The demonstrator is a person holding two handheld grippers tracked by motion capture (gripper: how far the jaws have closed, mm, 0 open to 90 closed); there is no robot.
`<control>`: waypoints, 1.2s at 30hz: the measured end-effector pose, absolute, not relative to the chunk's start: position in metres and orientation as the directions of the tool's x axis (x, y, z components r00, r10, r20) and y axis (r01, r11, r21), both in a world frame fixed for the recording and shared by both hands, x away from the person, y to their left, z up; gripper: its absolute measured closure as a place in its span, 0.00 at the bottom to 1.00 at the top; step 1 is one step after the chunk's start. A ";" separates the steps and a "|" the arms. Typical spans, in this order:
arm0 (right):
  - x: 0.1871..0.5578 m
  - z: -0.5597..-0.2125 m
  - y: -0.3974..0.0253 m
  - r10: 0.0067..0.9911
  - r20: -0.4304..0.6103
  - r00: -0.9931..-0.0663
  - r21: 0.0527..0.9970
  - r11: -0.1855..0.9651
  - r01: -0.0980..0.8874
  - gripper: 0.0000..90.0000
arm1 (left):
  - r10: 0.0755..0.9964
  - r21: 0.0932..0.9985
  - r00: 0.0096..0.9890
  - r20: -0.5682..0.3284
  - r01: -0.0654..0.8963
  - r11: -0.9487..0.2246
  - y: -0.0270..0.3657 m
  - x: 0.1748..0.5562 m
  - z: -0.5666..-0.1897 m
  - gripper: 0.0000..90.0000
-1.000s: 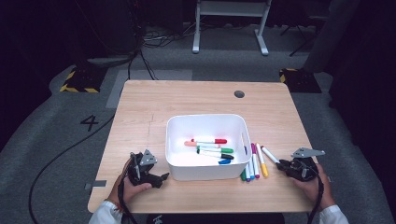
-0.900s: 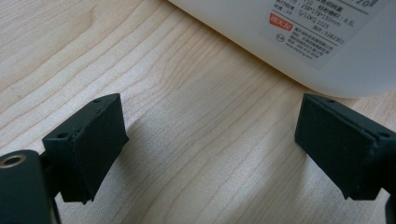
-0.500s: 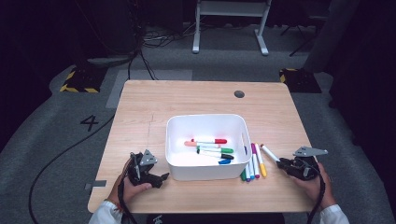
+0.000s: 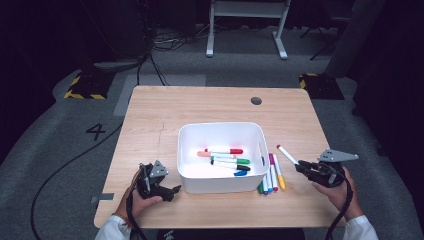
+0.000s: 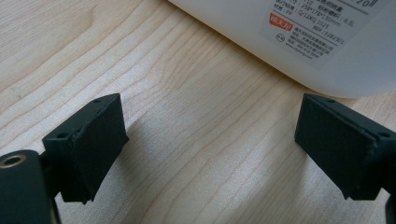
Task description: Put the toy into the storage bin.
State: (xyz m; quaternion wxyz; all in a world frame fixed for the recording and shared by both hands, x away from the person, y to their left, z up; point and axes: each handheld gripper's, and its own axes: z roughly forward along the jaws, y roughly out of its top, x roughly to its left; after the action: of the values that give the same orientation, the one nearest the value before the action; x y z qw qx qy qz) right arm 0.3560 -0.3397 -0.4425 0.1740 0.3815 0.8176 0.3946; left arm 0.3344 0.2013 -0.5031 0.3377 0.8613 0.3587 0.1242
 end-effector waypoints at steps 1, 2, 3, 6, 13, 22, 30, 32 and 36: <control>0.357 -0.440 -0.338 0.758 0.019 -0.652 0.782 0.395 0.482 0.83 | 0.701 0.671 0.712 -0.027 0.533 -0.516 0.201 0.334 -0.503 0.10; 0.359 -0.437 -0.336 0.754 0.016 -0.657 0.788 0.394 0.472 0.83 | 0.702 0.671 0.712 -0.028 0.534 -0.515 0.201 0.334 -0.503 0.10; 0.360 -0.435 -0.335 0.751 0.019 -0.660 0.793 0.391 0.468 0.83 | 0.702 0.671 0.712 -0.028 0.534 -0.514 0.201 0.334 -0.503 0.10; 0.364 -0.429 -0.331 0.741 0.012 -0.671 0.795 0.400 0.455 0.83 | 0.702 0.672 0.711 -0.028 0.534 -0.513 0.201 0.334 -0.503 0.10; 0.367 -0.400 -0.319 0.704 -0.015 -0.710 0.829 0.406 0.385 0.83 | 0.702 0.671 0.712 -0.028 0.534 -0.515 0.201 0.334 -0.503 0.10; 0.370 -0.363 -0.295 0.650 -0.065 -0.757 0.850 0.434 0.299 0.83 | 0.701 0.671 0.712 -0.029 0.534 -0.514 0.201 0.334 -0.503 0.10; 0.375 -0.341 -0.262 0.583 -0.110 -0.805 0.840 0.488 0.238 0.83 | 0.702 0.672 0.711 -0.028 0.534 -0.514 0.201 0.334 -0.503 0.10; 0.378 -0.337 -0.247 0.556 -0.123 -0.822 0.829 0.513 0.223 0.83 | 0.701 0.671 0.712 -0.028 0.534 -0.515 0.201 0.334 -0.503 0.10; 0.382 -0.335 -0.227 0.511 -0.137 -0.849 0.812 0.549 0.199 0.83 | 0.701 0.671 0.712 -0.029 0.534 -0.515 0.201 0.334 -0.503 0.10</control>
State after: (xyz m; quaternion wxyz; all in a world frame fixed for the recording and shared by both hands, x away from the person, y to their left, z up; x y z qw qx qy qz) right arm 0.3816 -0.2266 -0.3353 0.1819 0.2062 0.8610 0.4280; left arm 0.3344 0.2014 -0.5031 0.3379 0.8614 0.3584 0.1238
